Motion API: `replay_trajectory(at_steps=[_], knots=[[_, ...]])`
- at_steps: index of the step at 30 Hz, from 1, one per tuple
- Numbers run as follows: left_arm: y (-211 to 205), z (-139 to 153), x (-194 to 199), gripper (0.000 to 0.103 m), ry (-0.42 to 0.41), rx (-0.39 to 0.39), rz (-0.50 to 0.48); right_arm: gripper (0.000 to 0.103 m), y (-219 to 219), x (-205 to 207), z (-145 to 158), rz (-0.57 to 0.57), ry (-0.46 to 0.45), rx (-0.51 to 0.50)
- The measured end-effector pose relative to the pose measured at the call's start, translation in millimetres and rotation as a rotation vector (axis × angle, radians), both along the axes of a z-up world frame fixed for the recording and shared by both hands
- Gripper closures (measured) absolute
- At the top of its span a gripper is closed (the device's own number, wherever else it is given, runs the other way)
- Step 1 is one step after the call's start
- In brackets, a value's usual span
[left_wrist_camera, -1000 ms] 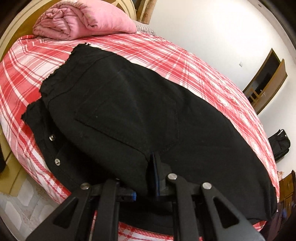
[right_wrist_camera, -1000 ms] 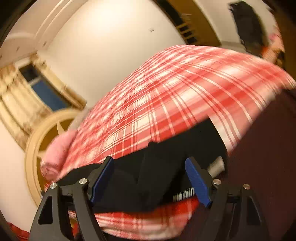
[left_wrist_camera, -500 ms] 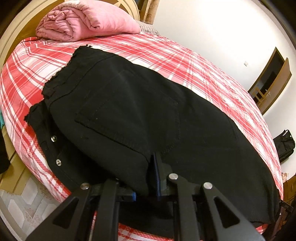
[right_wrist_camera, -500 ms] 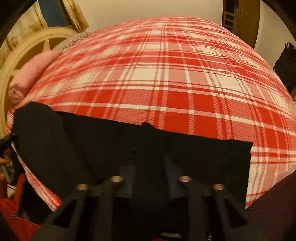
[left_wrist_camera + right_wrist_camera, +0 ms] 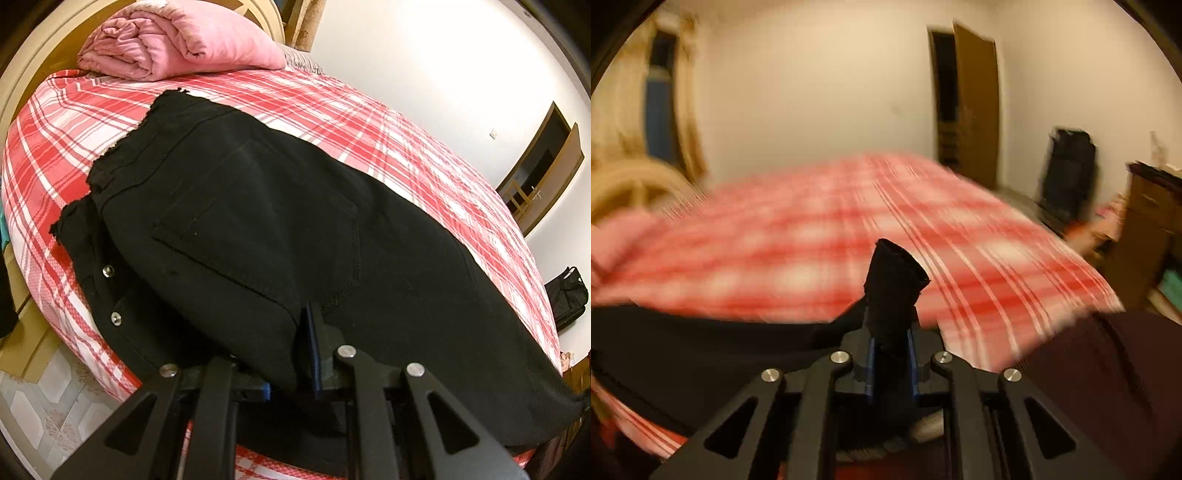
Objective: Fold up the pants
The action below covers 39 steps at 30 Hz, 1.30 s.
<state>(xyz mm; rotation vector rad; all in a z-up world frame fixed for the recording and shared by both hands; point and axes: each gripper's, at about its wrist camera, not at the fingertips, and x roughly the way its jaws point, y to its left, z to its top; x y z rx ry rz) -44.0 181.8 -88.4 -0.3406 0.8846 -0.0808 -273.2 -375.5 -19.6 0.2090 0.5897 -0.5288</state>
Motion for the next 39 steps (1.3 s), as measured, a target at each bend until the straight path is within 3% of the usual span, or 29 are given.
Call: replay_trajectory(at_steps=[2,5,7,11,17,21,22,25,28,32,33,36,39], knots=[[0.4,-0.4,-0.6,0.084,0.0,0.004,-0.001,0.065,-7.8,7.8,-18.3,-0.026,0.108,0.033],[0.0,-0.6,-1.9,0.084,-0.003,0.008,-0.001,0.053,-38.1,-4.2,-16.1,-0.069,0.027,0.092],[0.2,-0.7,-2.5,0.084,-0.004,0.007,0.001,0.051,-59.7,-13.7,-6.6,-0.117,-0.054,0.132],[0.3,0.2,-2.6,0.084,-0.001,0.007,0.003,0.051,-82.4,-28.2,12.1,-0.17,-0.102,0.174],[-1.8,0.9,-2.1,0.084,-0.005,0.019,0.004,0.051,-70.8,-40.1,-0.6,0.008,-0.029,0.223],[-2.7,1.7,-2.5,0.084,-0.003,0.015,0.005,0.051,-60.1,-17.6,-21.9,0.108,0.07,0.215],[-2.7,2.0,-2.1,0.084,0.0,0.013,0.007,0.053,-57.5,-7.3,-28.6,0.134,0.115,0.205],[-3.5,2.6,-0.1,0.084,0.008,0.012,0.011,0.092,-44.0,19.4,-37.6,0.246,0.222,0.19],[-3.3,2.2,1.0,0.084,0.008,0.017,0.011,0.093,-36.7,32.2,-19.0,0.28,0.197,0.212],[-2.8,1.8,1.6,0.084,0.008,0.016,0.011,0.093,-46.7,23.9,24.5,0.275,-0.014,0.353],[-2.4,1.7,1.7,0.084,0.008,0.014,0.012,0.093,-49.2,24.6,29.1,0.262,-0.023,0.36],[-1.8,1.5,2.0,0.084,0.009,0.011,0.014,0.093,-55.1,37.1,10.2,0.191,0.135,0.313],[-1.5,1.5,2.3,0.084,0.008,0.014,0.011,0.088,-77.4,43.2,-34.7,0.069,0.282,0.34]])
